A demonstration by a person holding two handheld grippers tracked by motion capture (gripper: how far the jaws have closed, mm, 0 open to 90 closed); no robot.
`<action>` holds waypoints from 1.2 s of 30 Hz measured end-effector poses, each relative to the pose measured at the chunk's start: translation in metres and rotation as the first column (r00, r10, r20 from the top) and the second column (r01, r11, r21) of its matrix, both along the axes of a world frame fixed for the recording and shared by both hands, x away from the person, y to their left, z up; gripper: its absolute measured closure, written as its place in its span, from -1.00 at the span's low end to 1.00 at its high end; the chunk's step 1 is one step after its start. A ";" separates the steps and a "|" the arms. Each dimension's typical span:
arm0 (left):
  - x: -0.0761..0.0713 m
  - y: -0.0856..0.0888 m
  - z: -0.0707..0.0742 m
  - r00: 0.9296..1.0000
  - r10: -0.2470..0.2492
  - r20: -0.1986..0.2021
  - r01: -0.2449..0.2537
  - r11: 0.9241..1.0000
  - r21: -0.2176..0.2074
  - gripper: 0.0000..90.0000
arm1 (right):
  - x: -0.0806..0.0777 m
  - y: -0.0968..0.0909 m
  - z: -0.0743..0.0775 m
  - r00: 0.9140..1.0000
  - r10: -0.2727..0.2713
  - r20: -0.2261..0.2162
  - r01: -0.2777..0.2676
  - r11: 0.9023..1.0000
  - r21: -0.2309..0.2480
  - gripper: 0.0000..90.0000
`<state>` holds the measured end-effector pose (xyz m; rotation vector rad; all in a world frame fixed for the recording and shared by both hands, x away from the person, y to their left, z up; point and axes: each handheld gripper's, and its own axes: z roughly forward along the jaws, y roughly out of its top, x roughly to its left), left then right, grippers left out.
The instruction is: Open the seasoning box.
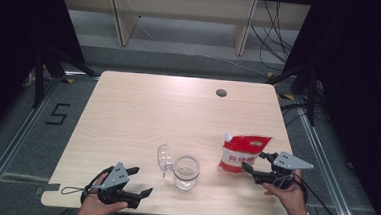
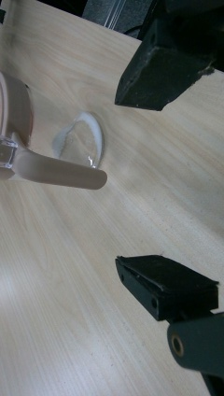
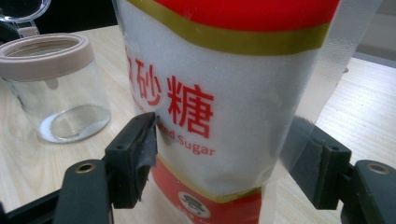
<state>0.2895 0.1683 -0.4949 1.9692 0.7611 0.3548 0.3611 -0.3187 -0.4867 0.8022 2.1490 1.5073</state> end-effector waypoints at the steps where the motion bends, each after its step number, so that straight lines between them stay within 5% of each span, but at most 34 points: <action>1: 0.000 0.000 0.000 1.000 0.001 0.000 -0.001 1.000 0.002 -0.59 | -0.002 0.000 0.000 1.000 -0.007 -0.019 0.008 1.000 0.003 -0.26; 6: 0.000 0.001 0.000 1.000 0.002 0.000 -0.002 1.000 0.003 -0.58 | -0.008 0.003 0.003 1.000 -0.025 -0.009 0.025 1.000 -0.011 -0.11; 7: 0.000 0.001 0.000 1.000 0.001 0.003 -0.001 1.000 0.004 -0.58 | -0.012 0.004 0.004 0.998 -0.038 -0.041 0.038 0.999 -0.014 -0.09; 10: 0.000 0.001 0.000 1.000 0.004 0.002 -0.004 1.000 0.001 -0.58 | -0.013 0.005 0.005 0.999 -0.054 -0.008 0.054 0.998 -0.024 -0.04; 11: -0.001 0.001 0.000 1.000 0.011 -0.001 -0.011 1.000 0.001 -0.57 | -0.017 0.007 0.006 0.997 -0.063 -0.046 0.063 0.998 -0.011 -0.03; 15: 0.000 0.002 0.001 1.000 0.009 0.018 -0.009 1.000 -0.006 -0.56 | -0.022 0.011 0.008 0.994 -0.106 -0.019 0.105 0.994 -0.032 0.02; 16: 0.001 0.003 0.001 1.000 0.002 0.026 -0.002 1.000 0.001 -0.56 | -0.027 0.015 0.008 0.990 -0.128 -0.058 0.127 0.992 -0.019 0.03; 17: 0.001 0.004 0.001 1.000 0.000 0.025 0.000 1.000 0.011 -0.56 | -0.026 0.016 0.008 0.991 -0.133 -0.031 0.132 0.991 -0.021 0.04; 18: 0.000 0.003 0.001 1.000 0.006 0.024 -0.006 1.000 -0.001 -0.56 | -0.030 0.019 0.009 0.986 -0.159 -0.056 0.159 0.987 -0.017 0.05; 21: 0.001 0.003 0.001 1.000 0.009 0.026 -0.009 1.000 -0.004 -0.56 | -0.034 0.024 0.010 0.981 -0.190 -0.039 0.189 0.982 -0.025 0.08; 23: 0.001 0.004 0.001 1.000 0.003 0.026 -0.003 1.000 0.011 -0.56 | -0.038 0.028 0.010 0.974 -0.214 -0.077 0.214 0.977 -0.004 0.10; 24: 0.001 0.004 0.001 1.000 0.002 0.025 -0.003 1.000 0.012 -0.56 | -0.038 0.028 0.009 0.975 -0.219 -0.042 0.219 0.976 -0.015 0.11; 36: -0.001 0.002 0.001 1.000 0.024 0.010 -0.024 1.000 -0.011 -0.56 | -0.055 0.041 0.011 0.945 -0.320 -0.072 0.321 0.947 0.009 0.19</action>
